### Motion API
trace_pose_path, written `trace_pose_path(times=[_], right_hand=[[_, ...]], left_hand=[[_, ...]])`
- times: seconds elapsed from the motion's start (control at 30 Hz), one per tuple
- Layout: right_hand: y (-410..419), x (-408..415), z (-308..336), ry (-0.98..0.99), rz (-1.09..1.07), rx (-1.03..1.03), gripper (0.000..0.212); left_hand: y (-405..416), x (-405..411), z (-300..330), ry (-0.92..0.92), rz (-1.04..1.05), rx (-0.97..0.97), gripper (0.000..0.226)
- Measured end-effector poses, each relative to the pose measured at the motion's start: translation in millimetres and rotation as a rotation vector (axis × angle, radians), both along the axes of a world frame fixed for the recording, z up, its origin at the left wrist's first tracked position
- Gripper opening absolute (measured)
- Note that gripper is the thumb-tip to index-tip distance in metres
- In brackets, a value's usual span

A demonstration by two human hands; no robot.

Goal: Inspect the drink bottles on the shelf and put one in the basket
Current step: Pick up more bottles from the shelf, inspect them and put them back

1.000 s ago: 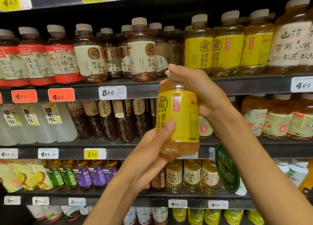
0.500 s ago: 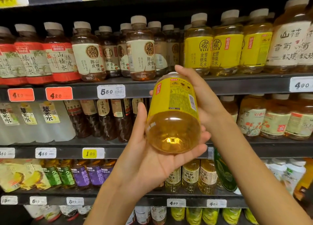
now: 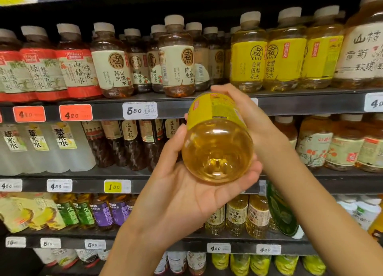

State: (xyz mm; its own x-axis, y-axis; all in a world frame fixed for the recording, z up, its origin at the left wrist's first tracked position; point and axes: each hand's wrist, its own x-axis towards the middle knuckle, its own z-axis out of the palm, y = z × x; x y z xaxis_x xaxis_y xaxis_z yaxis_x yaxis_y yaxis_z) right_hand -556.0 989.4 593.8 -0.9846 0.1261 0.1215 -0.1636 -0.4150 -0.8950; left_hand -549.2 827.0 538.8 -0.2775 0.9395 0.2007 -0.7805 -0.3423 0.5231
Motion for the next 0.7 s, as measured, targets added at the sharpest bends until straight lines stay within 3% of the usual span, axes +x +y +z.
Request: trace_pose_path(times=[0.3,0.37,0.47,0.57,0.7], right_hand=[[9,-7,11,0.305,-0.158,0.047,0.004],[9,-7,8,0.324,-0.233,0.1,0.018],[6,-3,1,0.367,-0.341,0.351,0.025],[0,5,-1,0.481,-0.367,0.604,0.03],[0,16,-1,0.559,-0.276,0.806,0.058]], left_hand=[[11,-27,-21,0.148,0.188,-0.043,0.07],[14,-34,-27,0.216,0.274,-0.099,0.079],[19,-37,-30,0.297,0.341,-0.1,0.095],[25,-37,-43,0.442,0.49,-0.161,0.085],[31,-37,-57,0.598,0.739,-0.148,0.075]])
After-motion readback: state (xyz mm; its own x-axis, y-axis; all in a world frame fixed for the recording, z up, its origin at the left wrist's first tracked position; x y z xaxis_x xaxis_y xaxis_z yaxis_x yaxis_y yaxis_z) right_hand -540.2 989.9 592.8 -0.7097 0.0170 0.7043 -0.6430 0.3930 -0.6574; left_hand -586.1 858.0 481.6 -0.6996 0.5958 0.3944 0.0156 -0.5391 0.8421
